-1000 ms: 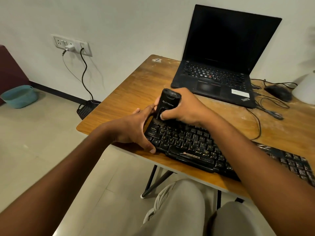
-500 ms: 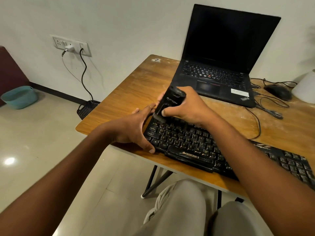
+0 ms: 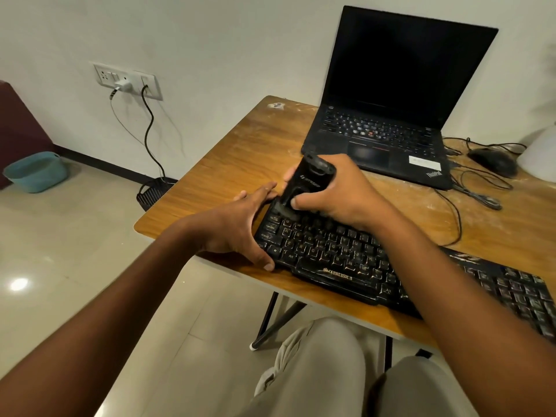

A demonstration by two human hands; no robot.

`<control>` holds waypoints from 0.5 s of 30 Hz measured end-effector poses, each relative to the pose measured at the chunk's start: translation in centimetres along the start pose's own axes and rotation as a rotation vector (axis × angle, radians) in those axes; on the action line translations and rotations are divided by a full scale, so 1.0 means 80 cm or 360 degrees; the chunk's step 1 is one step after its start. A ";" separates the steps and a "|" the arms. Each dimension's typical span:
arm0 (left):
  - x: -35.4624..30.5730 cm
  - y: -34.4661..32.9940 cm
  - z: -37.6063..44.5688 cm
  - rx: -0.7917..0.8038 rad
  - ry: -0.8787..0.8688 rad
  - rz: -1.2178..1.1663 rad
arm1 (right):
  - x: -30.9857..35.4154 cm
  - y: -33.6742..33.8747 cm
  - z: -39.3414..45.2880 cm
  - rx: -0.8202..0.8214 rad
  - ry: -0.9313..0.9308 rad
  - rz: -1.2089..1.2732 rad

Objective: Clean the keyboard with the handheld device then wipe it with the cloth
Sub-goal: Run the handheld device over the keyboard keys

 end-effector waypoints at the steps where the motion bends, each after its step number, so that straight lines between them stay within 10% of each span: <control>1: 0.000 0.000 0.001 -0.0004 -0.0005 0.0000 | 0.002 -0.013 0.002 -0.0006 0.0051 0.0060; 15: -0.004 0.000 -0.003 -0.0011 0.0023 0.0020 | -0.002 0.014 -0.010 0.0117 -0.0106 -0.0221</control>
Point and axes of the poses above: each hand's wrist, its own z-axis towards the middle knuckle, its own y-axis out of the back of the hand, x = y × z, the point moved 6 cm from there along z, towards the middle knuckle, and after that the axes turned 4 degrees about y, right-handed, at the moved point
